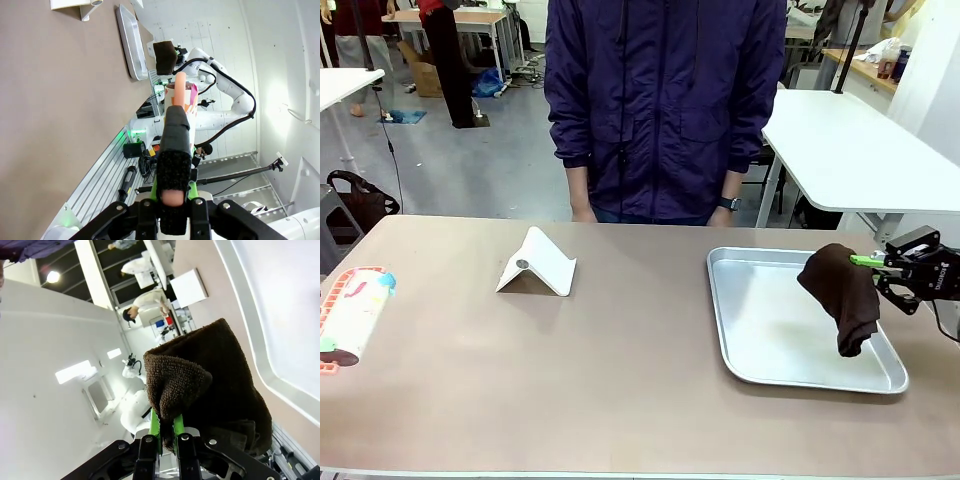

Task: Clean the surface of the table.
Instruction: Clean the area not pointed to by the person, then return the Lint Roller and towel to their original positions.

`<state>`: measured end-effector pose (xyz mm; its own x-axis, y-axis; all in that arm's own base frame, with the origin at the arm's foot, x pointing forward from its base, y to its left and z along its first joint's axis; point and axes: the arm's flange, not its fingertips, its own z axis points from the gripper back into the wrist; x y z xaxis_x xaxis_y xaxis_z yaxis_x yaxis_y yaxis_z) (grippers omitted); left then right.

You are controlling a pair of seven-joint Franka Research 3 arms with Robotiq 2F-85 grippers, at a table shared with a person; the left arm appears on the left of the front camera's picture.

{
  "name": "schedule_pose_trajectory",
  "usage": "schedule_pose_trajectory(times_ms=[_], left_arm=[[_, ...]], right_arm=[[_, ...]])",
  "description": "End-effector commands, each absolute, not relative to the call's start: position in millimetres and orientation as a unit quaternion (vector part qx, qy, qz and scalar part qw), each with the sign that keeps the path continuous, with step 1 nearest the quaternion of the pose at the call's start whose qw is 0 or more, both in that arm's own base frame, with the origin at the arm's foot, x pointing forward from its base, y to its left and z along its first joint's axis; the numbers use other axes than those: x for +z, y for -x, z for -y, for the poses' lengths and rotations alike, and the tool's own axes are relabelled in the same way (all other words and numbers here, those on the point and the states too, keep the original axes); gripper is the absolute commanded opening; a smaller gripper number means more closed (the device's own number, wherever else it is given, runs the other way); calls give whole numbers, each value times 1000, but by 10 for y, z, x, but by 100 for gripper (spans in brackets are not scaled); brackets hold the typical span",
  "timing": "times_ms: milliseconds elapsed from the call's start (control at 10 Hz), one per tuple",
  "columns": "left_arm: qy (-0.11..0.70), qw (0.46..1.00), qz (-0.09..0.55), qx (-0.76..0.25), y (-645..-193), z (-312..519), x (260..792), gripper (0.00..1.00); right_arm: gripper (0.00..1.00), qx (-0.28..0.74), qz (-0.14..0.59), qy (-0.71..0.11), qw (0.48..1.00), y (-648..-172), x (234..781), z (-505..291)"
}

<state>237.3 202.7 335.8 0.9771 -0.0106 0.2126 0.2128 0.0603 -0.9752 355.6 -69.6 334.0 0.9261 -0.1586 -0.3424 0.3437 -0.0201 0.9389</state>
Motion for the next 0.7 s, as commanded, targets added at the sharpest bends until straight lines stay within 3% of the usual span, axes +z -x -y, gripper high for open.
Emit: schedule_pose_trajectory(times_ms=[0, 600], left_arm=[[684, 722, 74, -73, -2381, -2024, 3386, 21], [684, 722, 74, -73, -2381, -2024, 3386, 21]], right_arm=[[0, -184, -72, -703, 683, -3553, 3391, 694], [0, -184, -72, -703, 683, -3553, 3391, 694]])
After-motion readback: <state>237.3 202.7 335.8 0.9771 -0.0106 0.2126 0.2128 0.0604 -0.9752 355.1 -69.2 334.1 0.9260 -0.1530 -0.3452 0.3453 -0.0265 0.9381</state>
